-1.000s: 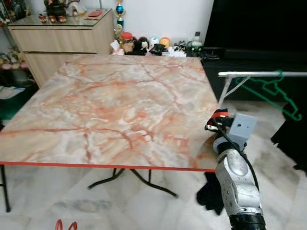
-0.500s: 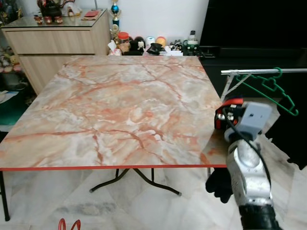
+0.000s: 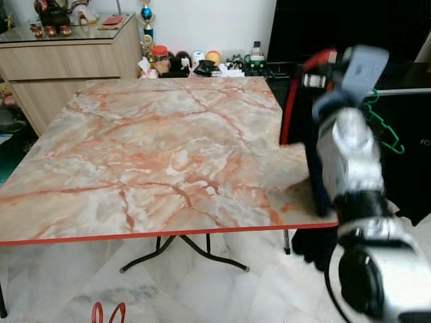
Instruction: Hang hanger
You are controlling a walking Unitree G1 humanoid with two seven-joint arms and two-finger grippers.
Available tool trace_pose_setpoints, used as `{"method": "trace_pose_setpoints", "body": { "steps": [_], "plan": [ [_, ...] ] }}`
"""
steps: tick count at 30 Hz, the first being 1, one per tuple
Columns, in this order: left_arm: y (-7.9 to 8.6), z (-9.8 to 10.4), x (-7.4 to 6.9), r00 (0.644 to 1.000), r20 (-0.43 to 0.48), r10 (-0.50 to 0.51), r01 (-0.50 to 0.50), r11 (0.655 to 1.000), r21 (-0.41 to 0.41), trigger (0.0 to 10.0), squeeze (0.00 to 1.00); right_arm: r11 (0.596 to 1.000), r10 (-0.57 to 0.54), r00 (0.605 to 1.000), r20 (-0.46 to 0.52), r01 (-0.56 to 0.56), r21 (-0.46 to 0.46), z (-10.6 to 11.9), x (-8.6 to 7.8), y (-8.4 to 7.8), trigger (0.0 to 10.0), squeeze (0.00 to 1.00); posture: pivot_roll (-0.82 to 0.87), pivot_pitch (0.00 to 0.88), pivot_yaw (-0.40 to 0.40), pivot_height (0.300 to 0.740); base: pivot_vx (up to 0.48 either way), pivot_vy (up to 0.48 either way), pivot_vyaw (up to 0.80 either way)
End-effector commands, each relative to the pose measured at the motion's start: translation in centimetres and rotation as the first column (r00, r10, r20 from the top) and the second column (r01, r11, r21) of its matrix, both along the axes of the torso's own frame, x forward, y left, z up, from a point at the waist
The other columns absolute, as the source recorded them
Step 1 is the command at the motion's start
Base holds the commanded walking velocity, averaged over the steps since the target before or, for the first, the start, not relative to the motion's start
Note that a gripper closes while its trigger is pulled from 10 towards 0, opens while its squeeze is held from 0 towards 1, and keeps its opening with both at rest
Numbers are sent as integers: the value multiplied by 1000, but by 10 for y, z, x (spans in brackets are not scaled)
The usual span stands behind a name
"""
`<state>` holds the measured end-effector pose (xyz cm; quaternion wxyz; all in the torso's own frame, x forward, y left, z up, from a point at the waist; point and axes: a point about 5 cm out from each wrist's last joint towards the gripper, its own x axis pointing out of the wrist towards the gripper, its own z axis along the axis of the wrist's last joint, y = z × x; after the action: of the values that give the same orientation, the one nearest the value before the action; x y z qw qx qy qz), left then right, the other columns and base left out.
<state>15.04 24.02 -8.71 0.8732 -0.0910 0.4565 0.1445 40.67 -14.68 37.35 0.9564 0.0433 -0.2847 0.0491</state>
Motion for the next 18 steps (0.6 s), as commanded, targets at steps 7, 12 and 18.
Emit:
{"method": "trace_pose_setpoints", "body": {
  "steps": [7,12,18],
  "plan": [
    [4,-1,-5,1000,0,29,-29,999,14,10000,0,970,223,964,145,-234,64,73,-12,18,10000,0,17,18,3,740,0,0,0],
    [4,-1,-7,1000,-9,24,-24,1000,14,10000,0,973,216,967,-132,-224,-48,3,11,34,10000,0,33,25,0,740,0,0,0],
    [1,-3,-10,1000,-23,-8,7,1000,-5,10000,0,993,84,882,-464,-112,-32,-112,20,24,10000,0,31,36,11,740,0,0,0]
  ]
}}
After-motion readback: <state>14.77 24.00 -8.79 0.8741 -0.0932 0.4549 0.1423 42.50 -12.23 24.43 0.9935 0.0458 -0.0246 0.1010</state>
